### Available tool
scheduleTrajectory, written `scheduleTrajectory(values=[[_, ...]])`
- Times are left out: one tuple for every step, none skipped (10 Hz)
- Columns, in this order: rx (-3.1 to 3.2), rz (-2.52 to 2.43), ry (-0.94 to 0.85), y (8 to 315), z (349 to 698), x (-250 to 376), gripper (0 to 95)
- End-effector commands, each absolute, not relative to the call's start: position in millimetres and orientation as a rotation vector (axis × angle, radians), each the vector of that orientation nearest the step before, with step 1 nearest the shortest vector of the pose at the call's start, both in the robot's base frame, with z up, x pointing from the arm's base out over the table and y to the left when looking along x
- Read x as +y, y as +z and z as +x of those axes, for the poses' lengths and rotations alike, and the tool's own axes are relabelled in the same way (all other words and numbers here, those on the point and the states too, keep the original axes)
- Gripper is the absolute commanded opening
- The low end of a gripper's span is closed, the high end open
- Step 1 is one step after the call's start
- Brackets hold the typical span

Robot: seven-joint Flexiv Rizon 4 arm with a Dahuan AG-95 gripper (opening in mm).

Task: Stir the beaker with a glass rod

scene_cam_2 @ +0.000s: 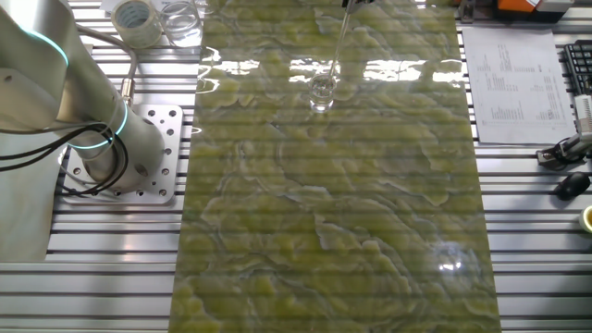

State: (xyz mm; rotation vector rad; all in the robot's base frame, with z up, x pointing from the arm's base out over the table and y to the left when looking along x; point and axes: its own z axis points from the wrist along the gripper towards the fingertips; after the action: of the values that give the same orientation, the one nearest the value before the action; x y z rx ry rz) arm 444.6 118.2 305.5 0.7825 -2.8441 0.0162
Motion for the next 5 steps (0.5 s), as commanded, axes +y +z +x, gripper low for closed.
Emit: scheduleTrajectory(values=[[-2.830,0.794,-0.003,304.5,442.6,117.0,0.0],[-2.835,0.793,-0.023,303.9,442.4,118.0,0.0],[-2.847,0.790,-0.043,303.4,442.3,119.1,0.0],[-2.855,0.788,-0.058,303.2,442.2,119.6,0.0],[-2.860,0.794,-0.058,303.1,442.2,119.8,0.0]])
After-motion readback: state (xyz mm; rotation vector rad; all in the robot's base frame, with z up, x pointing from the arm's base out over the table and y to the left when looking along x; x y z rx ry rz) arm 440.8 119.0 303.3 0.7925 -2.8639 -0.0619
